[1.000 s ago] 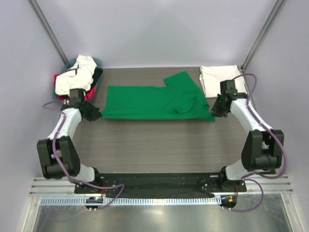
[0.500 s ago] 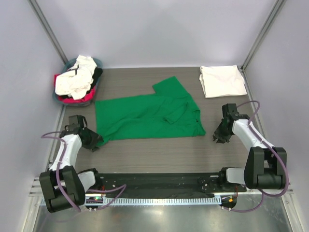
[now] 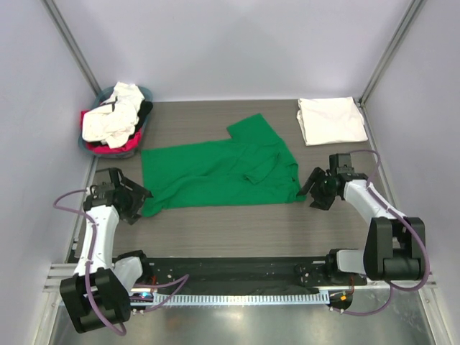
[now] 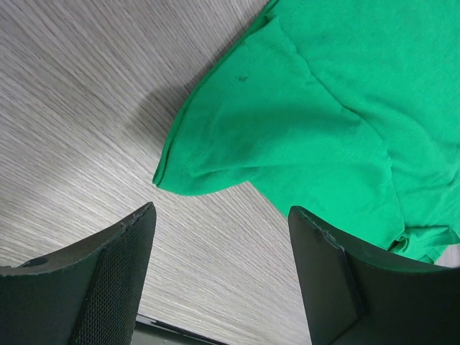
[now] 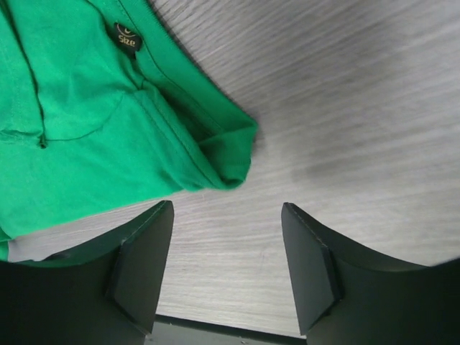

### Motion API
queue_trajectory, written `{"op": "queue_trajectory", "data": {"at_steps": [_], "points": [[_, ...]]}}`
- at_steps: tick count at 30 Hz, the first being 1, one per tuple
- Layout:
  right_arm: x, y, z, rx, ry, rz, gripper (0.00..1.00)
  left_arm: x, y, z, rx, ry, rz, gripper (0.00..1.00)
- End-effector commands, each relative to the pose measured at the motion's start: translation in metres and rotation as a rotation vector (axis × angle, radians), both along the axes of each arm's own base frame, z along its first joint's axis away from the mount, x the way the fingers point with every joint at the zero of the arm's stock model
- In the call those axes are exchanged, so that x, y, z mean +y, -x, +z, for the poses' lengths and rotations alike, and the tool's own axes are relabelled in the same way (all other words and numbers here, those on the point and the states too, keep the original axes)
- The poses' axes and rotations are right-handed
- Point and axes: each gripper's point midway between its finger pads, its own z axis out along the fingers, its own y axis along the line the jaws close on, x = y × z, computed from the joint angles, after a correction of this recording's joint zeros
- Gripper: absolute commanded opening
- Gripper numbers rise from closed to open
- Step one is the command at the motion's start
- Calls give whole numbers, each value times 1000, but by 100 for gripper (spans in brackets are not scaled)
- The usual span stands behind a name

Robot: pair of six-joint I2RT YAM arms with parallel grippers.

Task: Fold and stack the t-shirts
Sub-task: Fold the tshirt

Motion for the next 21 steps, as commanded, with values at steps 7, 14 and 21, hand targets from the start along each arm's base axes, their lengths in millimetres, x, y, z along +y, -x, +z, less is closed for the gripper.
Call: {"op": "queue_trajectory", "data": {"at_steps": [7,14,21], "points": [[10,-29,-19,-26,-29,44,53,8,0,-17,-1,-15,63,73],[-3,-37,-33,15,42,23,13,8,0,-46,45,-2,67,60],[-45,-20,-31,76,153,-91,1,20,-21,-44,28,-46,69,7]]}}
